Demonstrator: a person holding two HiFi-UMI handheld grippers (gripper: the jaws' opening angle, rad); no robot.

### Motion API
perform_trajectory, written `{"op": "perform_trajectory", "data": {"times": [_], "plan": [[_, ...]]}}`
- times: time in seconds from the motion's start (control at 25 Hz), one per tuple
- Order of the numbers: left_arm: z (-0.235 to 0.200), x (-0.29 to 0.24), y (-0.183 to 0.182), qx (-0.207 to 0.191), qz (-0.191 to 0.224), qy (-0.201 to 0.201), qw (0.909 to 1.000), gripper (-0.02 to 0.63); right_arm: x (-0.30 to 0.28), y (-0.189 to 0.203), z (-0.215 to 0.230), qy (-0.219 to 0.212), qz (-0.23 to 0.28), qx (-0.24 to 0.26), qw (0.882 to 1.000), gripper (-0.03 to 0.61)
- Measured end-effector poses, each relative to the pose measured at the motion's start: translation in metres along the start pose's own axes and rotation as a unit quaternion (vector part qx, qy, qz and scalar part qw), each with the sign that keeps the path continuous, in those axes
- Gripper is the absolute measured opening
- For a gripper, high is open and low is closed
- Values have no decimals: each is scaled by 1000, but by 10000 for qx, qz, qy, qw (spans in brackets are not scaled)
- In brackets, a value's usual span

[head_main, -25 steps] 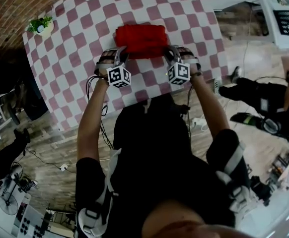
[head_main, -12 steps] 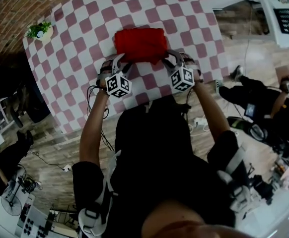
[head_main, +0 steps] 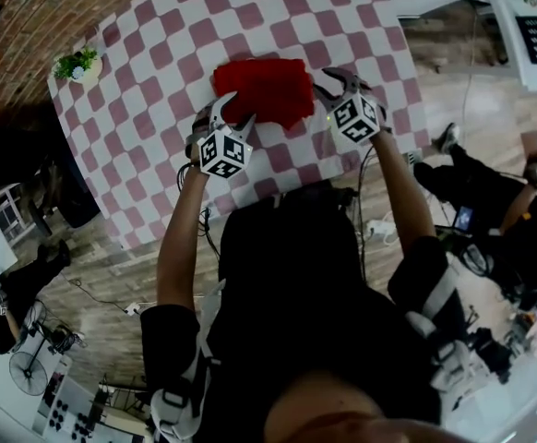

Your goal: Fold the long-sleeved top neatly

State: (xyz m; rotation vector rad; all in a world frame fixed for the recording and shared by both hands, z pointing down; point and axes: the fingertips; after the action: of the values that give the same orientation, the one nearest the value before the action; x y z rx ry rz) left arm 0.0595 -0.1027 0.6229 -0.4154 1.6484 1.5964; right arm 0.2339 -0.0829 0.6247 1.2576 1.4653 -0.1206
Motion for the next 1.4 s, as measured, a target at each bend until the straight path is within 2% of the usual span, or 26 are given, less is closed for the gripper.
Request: {"op": "perform_trajectory", "data": {"times": [0.16, 0.32, 0.48, 0.72, 0.8, 0.84, 0.88, 0.92, 1.0, 1.12, 1.24, 1.4], "plan": [[6, -31, 19, 412, -442, 259, 9978, 240, -43, 14, -2, -560, -218, 118, 9981, 146], [12, -41, 39, 331, -823, 336, 9955, 242, -73, 4, 0, -761, 22, 225, 9968, 145], [14, -47, 45, 480, -873, 349, 9944, 242, -82, -1, 14, -954, 23, 319, 9949, 143], [17, -54, 50, 741, -901, 320, 9927, 242, -102, 10, 21, -1148, -19, 256, 9931, 73], [19, -57, 53, 889, -935, 375, 9909, 242, -110, 16, 28, -1088, -176, 224, 9937, 69], [20, -58, 56, 957, -975, 423, 9897, 242, -116, 22, 37, -922, -302, 186, 9951, 67], [21, -59, 59, 986, -1033, 473, 9886, 242, -121, 30, 51, -665, -443, 120, 9967, 8], [22, -59, 63, 972, -1093, 515, 9879, 242, -124, 38, 67, -428, -541, 8, 9976, 8], [25, -58, 65, 939, -1154, 557, 9873, 242, -118, 43, 94, -269, -522, -263, 9979, 8], [23, -57, 62, 934, -1179, 531, 9872, 242, -104, 35, 113, -185, -403, -235, 9987, 8], [19, -54, 56, 1073, -958, 391, 9888, 242, -94, 29, 111, -93, -290, -388, 9988, 8], [11, -31, 42, 1675, -386, 252, 9848, 241, -70, 18, 86, -50, -95, -999, 9949, 8]]}}
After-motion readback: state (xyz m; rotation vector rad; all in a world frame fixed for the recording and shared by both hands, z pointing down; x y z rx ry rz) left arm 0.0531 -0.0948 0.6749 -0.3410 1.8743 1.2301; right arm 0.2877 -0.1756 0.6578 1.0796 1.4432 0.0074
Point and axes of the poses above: the fingertips, and each gripper's own axes: x backward along the fingers, z to its right, y out of its underside, and after that the axes turned 12 degrees about x, right-handed
